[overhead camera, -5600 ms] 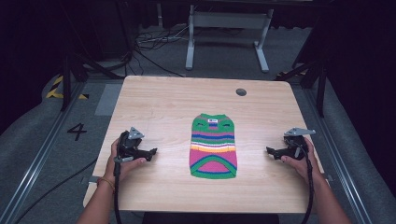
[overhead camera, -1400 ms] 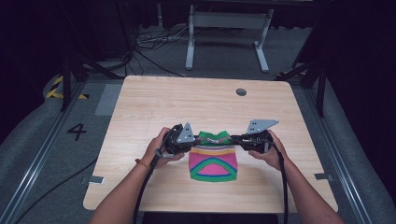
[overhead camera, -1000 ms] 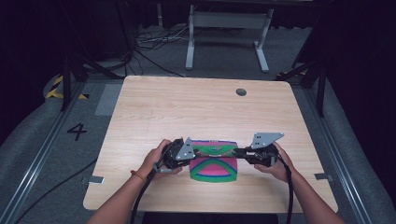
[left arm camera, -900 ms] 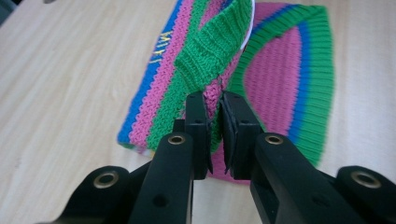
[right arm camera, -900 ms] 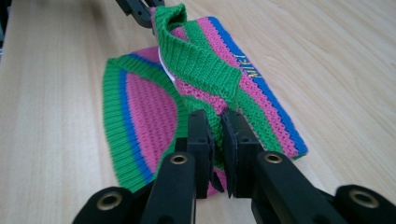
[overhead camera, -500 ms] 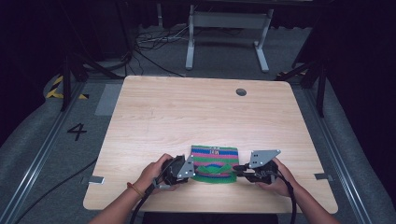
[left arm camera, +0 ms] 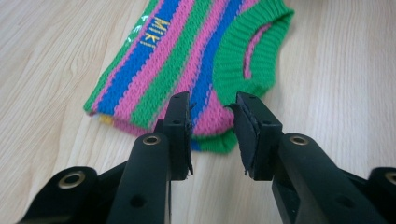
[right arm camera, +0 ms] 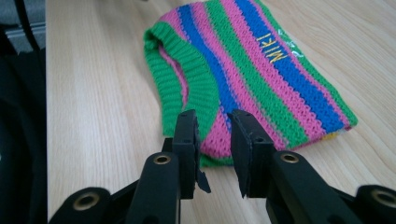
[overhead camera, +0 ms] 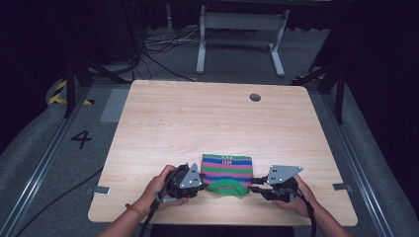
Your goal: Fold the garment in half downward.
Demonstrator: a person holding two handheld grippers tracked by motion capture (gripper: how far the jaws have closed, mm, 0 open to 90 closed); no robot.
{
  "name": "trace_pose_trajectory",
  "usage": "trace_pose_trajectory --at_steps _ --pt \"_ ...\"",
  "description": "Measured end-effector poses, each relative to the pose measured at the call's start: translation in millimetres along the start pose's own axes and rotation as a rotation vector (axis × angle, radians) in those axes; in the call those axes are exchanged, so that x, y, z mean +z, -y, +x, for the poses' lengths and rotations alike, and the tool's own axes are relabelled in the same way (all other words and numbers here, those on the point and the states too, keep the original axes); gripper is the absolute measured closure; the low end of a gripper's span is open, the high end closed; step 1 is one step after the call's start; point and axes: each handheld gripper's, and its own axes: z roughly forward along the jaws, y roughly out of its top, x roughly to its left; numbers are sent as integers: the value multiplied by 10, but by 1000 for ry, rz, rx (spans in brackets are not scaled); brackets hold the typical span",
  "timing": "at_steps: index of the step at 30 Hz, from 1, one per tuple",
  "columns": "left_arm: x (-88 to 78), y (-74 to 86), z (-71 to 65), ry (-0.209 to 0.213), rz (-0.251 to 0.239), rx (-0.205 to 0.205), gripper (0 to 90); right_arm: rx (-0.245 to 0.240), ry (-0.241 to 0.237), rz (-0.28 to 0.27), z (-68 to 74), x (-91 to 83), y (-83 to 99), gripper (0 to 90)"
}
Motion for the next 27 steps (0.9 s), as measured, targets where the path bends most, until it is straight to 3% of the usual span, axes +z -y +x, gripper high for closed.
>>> trace_pose_trajectory --at_steps 5,8,13,17,20,27 --pt "180 3 34 11 18 -67 643 15 29 9 12 123 -21 644" --pt "251 54 -18 7 49 -47 643 22 49 36 11 189 36 593" --pt "282 104 -2 20 24 -65 665 50 67 52 -7 253 109 512" --pt "291 126 30 34 13 -87 663 50 68 36 -43 275 142 505" --pt "314 64 23 -1 45 -65 672 63 63 21 -87 277 166 505" --pt "327 49 71 -5 39 -83 664 47 106 42 -106 270 133 467"
